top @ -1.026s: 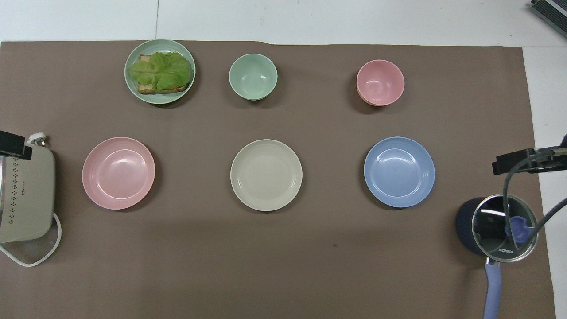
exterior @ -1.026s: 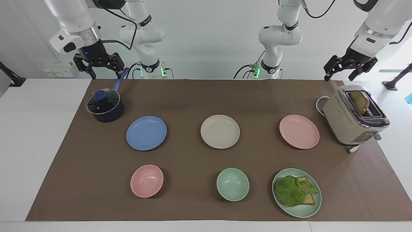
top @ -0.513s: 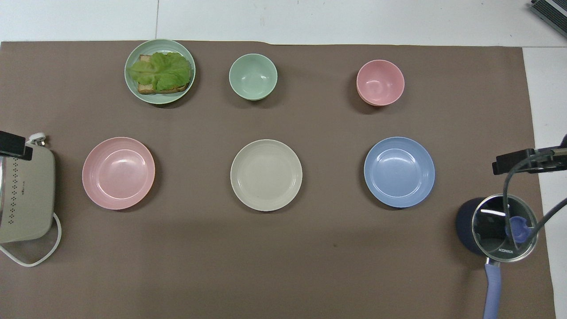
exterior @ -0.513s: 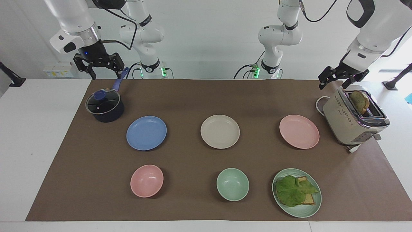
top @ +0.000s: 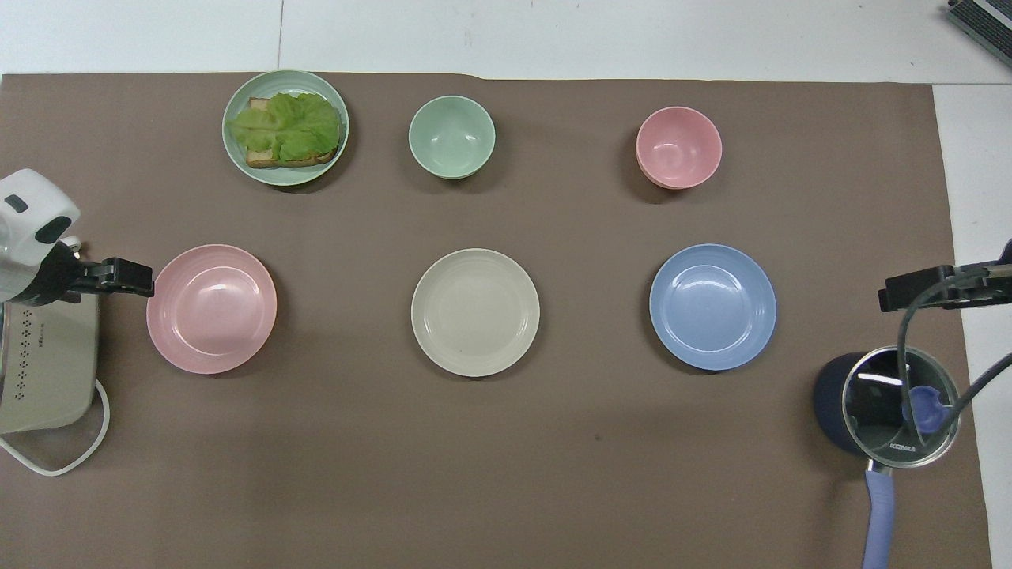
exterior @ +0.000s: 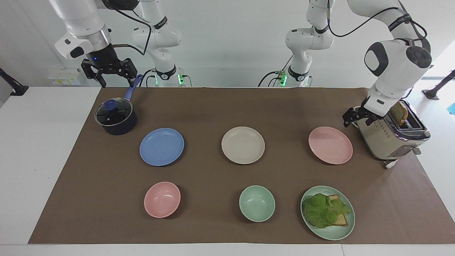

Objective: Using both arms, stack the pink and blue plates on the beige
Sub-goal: 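Reach the left gripper to the pink plate rim and grasp it, then lift the pink plate with the left gripper onto the beige plate, then open the left gripper and withdraw it back to rest, then reach the right gripper to the blue plate rim and grasp it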

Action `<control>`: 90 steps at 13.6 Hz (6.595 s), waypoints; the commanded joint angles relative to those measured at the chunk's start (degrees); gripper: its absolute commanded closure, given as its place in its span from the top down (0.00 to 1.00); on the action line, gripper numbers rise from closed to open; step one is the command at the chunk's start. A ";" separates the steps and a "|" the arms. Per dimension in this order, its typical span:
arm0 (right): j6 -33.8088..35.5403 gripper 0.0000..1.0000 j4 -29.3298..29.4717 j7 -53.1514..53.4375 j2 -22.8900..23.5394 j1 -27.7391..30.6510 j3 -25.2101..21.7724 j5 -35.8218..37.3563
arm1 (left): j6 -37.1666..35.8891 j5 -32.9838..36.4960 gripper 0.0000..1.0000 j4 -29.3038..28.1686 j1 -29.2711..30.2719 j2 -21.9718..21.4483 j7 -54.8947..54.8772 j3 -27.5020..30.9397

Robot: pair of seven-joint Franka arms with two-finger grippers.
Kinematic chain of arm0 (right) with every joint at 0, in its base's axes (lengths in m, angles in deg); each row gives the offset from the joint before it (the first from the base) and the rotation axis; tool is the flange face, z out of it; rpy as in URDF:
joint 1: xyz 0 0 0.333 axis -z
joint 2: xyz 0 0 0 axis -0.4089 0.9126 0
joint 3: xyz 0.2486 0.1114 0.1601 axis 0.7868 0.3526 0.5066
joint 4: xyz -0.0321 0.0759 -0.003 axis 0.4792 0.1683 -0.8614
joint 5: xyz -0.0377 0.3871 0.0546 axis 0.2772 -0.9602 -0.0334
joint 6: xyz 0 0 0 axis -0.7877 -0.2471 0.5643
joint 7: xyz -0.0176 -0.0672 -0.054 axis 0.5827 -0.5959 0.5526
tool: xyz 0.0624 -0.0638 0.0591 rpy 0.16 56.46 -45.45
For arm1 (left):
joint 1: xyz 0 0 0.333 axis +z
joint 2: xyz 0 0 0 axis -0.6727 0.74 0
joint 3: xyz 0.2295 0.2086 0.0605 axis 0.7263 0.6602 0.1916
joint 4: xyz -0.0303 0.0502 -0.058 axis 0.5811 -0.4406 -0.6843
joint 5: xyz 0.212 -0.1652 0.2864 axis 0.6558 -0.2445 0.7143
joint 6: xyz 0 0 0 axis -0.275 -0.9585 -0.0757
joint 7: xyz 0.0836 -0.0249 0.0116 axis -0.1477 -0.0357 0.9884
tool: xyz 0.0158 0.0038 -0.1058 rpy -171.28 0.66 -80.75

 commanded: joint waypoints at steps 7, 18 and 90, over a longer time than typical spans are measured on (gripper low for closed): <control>-1.15 1.00 -1.66 -1.22 -1.12 0.61 0.16 0.01 | 10.81 -0.01 1.00 -3.94 2.84 8.36 0.56 -0.29; -1.16 1.00 -1.66 -1.22 -1.12 0.61 0.16 0.01 | 10.64 -0.01 0.15 -7.28 3.46 8.99 4.87 -0.38; -41.83 1.00 -21.78 -16.75 15.12 4.56 -0.01 -10.26 | -21.53 -0.01 1.00 24.71 -4.63 2.93 4.26 -2.93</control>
